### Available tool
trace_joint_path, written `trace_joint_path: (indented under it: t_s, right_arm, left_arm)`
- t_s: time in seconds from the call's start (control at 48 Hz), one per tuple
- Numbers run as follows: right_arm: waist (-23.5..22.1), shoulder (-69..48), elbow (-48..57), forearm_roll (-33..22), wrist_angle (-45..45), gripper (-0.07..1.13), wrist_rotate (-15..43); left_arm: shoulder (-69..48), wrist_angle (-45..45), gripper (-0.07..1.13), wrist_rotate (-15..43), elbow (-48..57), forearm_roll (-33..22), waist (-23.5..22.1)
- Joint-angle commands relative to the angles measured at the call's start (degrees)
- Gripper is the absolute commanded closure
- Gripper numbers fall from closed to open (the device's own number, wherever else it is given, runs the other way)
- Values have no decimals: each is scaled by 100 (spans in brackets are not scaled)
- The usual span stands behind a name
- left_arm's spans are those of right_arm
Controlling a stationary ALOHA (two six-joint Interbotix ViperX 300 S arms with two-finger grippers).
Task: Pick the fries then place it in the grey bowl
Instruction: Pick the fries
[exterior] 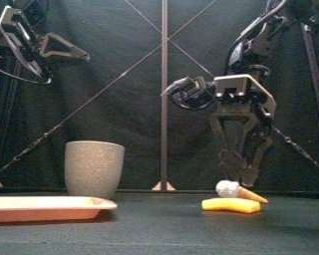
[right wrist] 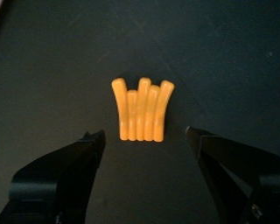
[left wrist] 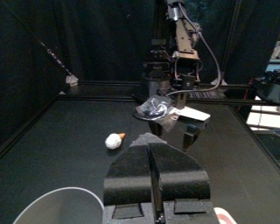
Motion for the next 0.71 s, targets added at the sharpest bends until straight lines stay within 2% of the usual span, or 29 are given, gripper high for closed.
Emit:
trace_joint_path:
  t_s: [0.021, 0.708]
  right_arm:
    - [-18, -44, -53, 35, -105, 1, 9]
    - [-229, 272, 79, 0, -624, 2, 0]
  left_arm:
    - [18, -53, 108, 0, -62, 0, 18]
    - [18, -53, 108, 9, 62, 0, 211]
